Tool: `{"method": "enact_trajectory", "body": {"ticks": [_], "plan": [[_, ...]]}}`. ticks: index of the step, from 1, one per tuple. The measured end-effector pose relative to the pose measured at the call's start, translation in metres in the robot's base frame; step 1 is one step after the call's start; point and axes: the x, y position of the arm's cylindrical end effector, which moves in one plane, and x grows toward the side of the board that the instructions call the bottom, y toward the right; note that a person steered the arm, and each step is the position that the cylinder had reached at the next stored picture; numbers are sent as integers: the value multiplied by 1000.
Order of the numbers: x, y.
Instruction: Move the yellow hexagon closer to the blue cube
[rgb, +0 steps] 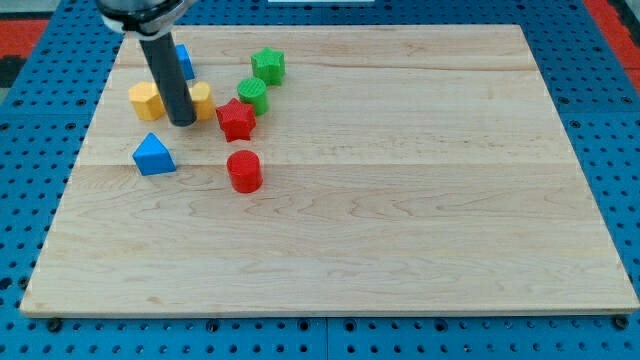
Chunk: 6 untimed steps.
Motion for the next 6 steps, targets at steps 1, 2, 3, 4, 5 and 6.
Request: {"method": "enact_trajectory", "body": {"ticks": [1, 2, 3, 4, 5, 6], "plan": [[-13, 24], [34, -15], [25, -79], [-6, -67], [-26, -30], [-38, -88]]}}
